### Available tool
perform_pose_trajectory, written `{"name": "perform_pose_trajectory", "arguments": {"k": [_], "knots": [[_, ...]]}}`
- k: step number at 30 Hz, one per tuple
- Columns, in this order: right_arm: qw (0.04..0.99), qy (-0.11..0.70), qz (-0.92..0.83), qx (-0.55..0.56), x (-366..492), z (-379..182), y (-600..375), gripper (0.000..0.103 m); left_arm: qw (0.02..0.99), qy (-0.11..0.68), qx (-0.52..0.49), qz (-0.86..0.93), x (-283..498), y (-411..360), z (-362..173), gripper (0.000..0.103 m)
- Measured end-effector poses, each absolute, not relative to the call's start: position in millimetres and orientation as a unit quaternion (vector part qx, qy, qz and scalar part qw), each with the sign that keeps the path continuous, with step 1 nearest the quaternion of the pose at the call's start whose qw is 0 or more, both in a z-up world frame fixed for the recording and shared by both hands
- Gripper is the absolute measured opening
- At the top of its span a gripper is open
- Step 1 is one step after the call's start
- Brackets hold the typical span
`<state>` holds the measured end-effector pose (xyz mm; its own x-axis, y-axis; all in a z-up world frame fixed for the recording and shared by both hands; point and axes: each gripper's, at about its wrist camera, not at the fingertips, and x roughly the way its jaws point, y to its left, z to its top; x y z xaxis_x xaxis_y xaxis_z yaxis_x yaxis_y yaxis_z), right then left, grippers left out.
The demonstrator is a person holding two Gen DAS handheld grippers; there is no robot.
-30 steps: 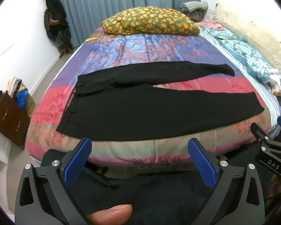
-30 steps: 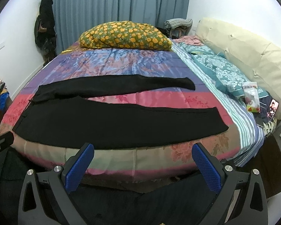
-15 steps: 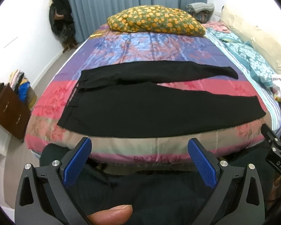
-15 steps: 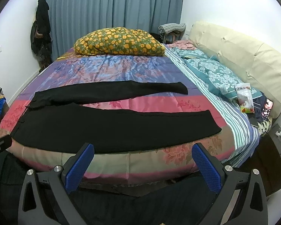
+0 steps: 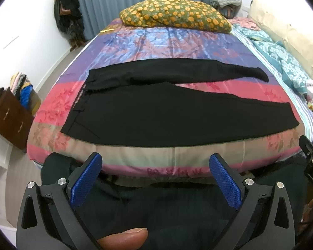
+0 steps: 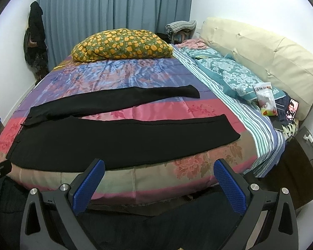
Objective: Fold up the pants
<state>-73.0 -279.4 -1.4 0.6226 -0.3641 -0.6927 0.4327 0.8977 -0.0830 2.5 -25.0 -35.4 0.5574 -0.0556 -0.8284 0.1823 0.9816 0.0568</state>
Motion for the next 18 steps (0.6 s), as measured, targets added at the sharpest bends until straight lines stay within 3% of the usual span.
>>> {"name": "perform_pose_trajectory", "arguments": {"k": [18], "knots": [[0.879, 0.398, -0.263, 0.009, -69.6, -4.5, -282.2, 0.103, 0.877, 0.470, 0.079, -0.055, 5.4, -24.2, -42.1, 0.102]]}}
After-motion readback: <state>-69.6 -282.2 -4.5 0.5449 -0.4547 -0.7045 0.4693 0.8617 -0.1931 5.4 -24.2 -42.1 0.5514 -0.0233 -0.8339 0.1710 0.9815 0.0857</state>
